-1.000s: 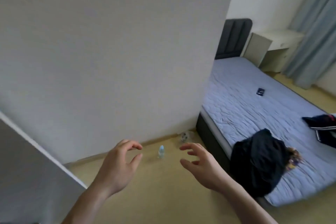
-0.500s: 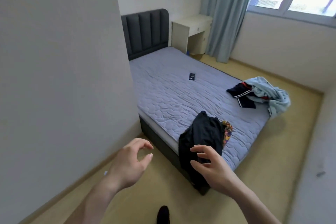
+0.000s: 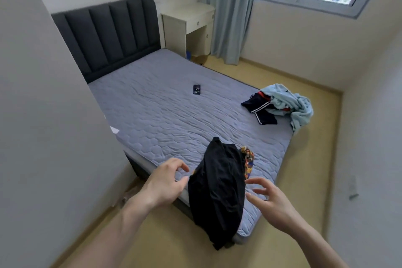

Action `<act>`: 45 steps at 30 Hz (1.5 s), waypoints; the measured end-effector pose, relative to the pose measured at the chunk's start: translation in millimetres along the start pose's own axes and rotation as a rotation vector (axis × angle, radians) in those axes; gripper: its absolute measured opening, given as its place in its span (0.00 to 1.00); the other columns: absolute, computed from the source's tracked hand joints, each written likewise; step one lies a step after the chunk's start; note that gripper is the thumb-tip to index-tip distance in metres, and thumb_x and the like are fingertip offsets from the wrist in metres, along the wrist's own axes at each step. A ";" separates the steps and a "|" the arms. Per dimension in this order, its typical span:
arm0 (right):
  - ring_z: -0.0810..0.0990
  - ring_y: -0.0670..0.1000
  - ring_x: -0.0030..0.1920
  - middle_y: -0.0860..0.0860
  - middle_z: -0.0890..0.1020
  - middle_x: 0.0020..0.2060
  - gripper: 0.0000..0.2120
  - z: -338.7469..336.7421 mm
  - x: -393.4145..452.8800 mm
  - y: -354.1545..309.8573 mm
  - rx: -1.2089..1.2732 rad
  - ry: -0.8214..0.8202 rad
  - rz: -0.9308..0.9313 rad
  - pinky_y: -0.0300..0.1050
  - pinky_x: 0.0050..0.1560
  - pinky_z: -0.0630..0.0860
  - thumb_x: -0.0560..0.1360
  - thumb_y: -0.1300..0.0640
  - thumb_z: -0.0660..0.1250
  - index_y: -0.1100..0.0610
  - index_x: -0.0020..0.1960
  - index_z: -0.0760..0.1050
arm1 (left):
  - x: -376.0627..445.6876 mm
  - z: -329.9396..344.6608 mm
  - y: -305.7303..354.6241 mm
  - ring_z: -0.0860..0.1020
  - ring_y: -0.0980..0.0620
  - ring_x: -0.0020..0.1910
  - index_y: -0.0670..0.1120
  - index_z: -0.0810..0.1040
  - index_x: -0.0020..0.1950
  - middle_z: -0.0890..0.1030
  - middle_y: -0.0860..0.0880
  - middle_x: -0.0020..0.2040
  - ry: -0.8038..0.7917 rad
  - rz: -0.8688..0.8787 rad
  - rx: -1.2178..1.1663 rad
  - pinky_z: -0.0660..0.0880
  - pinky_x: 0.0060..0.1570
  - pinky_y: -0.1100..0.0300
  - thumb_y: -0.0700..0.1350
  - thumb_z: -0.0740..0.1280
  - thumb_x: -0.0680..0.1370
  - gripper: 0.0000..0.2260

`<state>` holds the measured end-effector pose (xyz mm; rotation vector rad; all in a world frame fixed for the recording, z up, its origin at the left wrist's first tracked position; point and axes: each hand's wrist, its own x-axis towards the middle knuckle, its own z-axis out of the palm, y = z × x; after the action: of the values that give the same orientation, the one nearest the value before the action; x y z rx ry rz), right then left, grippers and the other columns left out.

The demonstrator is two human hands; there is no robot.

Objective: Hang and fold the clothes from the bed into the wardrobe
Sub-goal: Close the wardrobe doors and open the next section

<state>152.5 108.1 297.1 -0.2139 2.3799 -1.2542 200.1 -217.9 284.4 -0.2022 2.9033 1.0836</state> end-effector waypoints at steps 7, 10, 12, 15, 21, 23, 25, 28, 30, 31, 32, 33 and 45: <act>0.78 0.40 0.61 0.37 0.76 0.63 0.12 -31.8 93.7 38.0 -0.040 -0.108 0.116 0.39 0.55 0.76 0.79 0.48 0.71 0.40 0.62 0.75 | 72.2 36.2 -9.4 0.78 0.58 0.54 0.56 0.79 0.52 0.78 0.59 0.54 -0.026 -0.117 0.003 0.73 0.57 0.61 0.51 0.70 0.77 0.05; 0.79 0.43 0.60 0.40 0.78 0.62 0.14 -45.8 155.3 57.6 -0.078 -0.201 0.145 0.41 0.57 0.76 0.80 0.50 0.71 0.43 0.64 0.75 | 95.7 59.2 -19.1 0.79 0.57 0.51 0.56 0.80 0.52 0.78 0.58 0.54 -0.012 -0.248 0.017 0.75 0.56 0.59 0.51 0.69 0.77 0.05; 0.80 0.44 0.56 0.41 0.80 0.60 0.14 -54.4 196.9 72.4 -0.099 -0.271 0.172 0.39 0.53 0.76 0.80 0.51 0.71 0.44 0.64 0.74 | 107.0 77.9 -23.9 0.79 0.55 0.54 0.56 0.80 0.53 0.78 0.57 0.56 0.000 -0.351 0.039 0.74 0.57 0.58 0.50 0.69 0.77 0.05; 0.81 0.41 0.52 0.38 0.79 0.57 0.16 -65.6 257.5 96.3 -0.128 -0.364 0.214 0.34 0.46 0.75 0.79 0.50 0.71 0.44 0.65 0.73 | 124.3 112.1 -21.2 0.78 0.54 0.57 0.55 0.80 0.53 0.78 0.56 0.57 -0.005 -0.480 0.027 0.74 0.59 0.58 0.49 0.69 0.76 0.07; 0.80 0.51 0.59 0.51 0.77 0.64 0.20 -64.7 363.2 162.5 -0.098 -0.429 0.398 0.56 0.64 0.79 0.78 0.55 0.72 0.51 0.68 0.72 | 181.4 180.2 -17.6 0.78 0.54 0.56 0.58 0.76 0.50 0.75 0.57 0.58 -0.042 -0.638 -0.076 0.74 0.60 0.58 0.48 0.69 0.76 0.06; 0.80 0.53 0.59 0.53 0.77 0.65 0.21 -58.3 390.4 185.3 -0.089 -0.419 0.469 0.58 0.65 0.78 0.78 0.55 0.72 0.53 0.69 0.71 | 200.0 203.8 -25.6 0.78 0.54 0.54 0.59 0.75 0.49 0.74 0.58 0.57 -0.036 -0.669 -0.118 0.75 0.59 0.57 0.48 0.68 0.76 0.06; 0.79 0.54 0.62 0.53 0.77 0.65 0.23 -49.4 415.0 212.7 -0.081 -0.393 0.534 0.59 0.68 0.76 0.78 0.56 0.72 0.53 0.70 0.70 | 218.6 229.3 -40.4 0.78 0.55 0.52 0.59 0.75 0.50 0.73 0.59 0.57 -0.057 -0.693 -0.138 0.76 0.58 0.55 0.49 0.68 0.76 0.06; 0.76 0.55 0.65 0.52 0.75 0.65 0.25 -32.6 446.3 257.5 -0.097 -0.374 0.604 0.60 0.69 0.74 0.78 0.54 0.72 0.52 0.72 0.68 | 245.6 272.1 -73.5 0.78 0.55 0.52 0.59 0.74 0.52 0.72 0.60 0.59 -0.094 -0.715 -0.163 0.76 0.58 0.55 0.49 0.67 0.77 0.06; 0.75 0.55 0.67 0.53 0.74 0.68 0.27 -17.7 469.5 289.4 -0.108 -0.358 0.633 0.58 0.69 0.74 0.78 0.53 0.72 0.51 0.74 0.66 | 263.9 302.8 -98.9 0.77 0.56 0.53 0.60 0.74 0.52 0.71 0.61 0.60 -0.111 -0.727 -0.163 0.76 0.58 0.56 0.50 0.67 0.77 0.06; 0.75 0.55 0.68 0.53 0.74 0.69 0.29 -9.2 481.2 306.0 -0.112 -0.350 0.636 0.55 0.69 0.74 0.78 0.52 0.72 0.51 0.76 0.65 | 269.9 320.3 -111.5 0.77 0.57 0.53 0.60 0.74 0.52 0.71 0.62 0.60 -0.111 -0.733 -0.166 0.76 0.58 0.56 0.50 0.67 0.77 0.07; 0.76 0.55 0.68 0.53 0.74 0.70 0.31 0.8 492.8 322.9 -0.110 -0.332 0.631 0.53 0.68 0.74 0.78 0.52 0.72 0.52 0.77 0.63 | 275.4 337.9 -123.7 0.76 0.58 0.53 0.61 0.74 0.52 0.71 0.64 0.59 -0.113 -0.730 -0.169 0.75 0.58 0.58 0.51 0.67 0.77 0.06; 0.77 0.55 0.67 0.52 0.75 0.71 0.33 10.9 504.7 340.3 -0.097 -0.309 0.623 0.51 0.67 0.73 0.78 0.52 0.72 0.52 0.79 0.62 | 281.4 355.5 -134.9 0.76 0.61 0.54 0.62 0.74 0.51 0.70 0.66 0.59 -0.116 -0.718 -0.176 0.75 0.56 0.60 0.51 0.67 0.77 0.06; 0.79 0.60 0.65 0.56 0.78 0.68 0.39 114.1 588.7 453.4 0.157 -0.083 0.819 0.55 0.68 0.76 0.75 0.52 0.76 0.60 0.79 0.61 | 293.3 455.3 -196.7 0.75 0.66 0.55 0.62 0.76 0.51 0.70 0.71 0.58 -0.167 -0.669 -0.224 0.73 0.49 0.66 0.51 0.67 0.77 0.06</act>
<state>-291.3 88.8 -309.5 0.6765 1.9372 -0.9750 -69.4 -99.1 -210.8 -0.9508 2.2722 1.1968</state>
